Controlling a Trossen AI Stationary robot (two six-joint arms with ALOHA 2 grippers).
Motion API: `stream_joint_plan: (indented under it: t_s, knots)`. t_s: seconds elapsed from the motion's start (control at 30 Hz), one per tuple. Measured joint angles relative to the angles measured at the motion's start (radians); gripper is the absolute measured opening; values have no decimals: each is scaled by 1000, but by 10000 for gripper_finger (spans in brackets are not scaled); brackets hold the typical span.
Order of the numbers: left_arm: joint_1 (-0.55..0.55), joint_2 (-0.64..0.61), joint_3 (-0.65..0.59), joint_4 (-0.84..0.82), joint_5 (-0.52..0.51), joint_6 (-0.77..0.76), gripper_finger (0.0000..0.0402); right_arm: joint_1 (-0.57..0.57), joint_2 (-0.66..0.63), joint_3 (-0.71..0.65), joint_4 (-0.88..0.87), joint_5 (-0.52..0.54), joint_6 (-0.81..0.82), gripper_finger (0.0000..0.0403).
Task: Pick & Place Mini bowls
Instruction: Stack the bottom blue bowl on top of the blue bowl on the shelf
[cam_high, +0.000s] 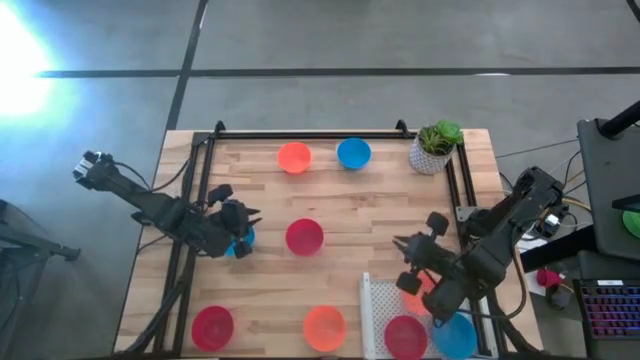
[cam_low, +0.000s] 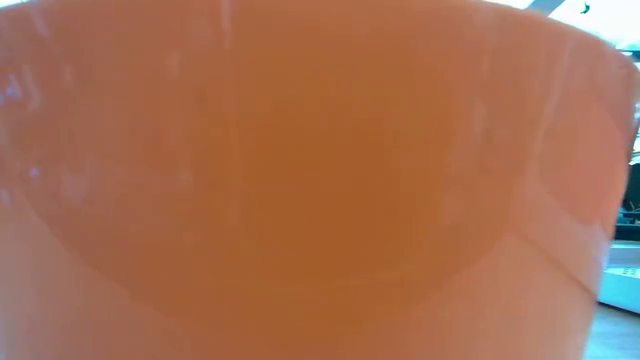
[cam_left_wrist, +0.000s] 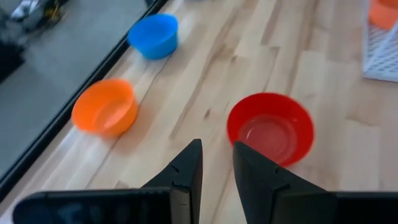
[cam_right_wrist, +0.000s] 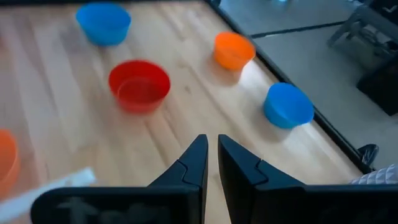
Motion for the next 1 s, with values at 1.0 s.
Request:
stream_joint_plan:
  t_s: [1.0]
  knots:
    - [242, 155, -111, -51, 547, -301, 85, -186, -56, 4, 23, 64, -19, 33]
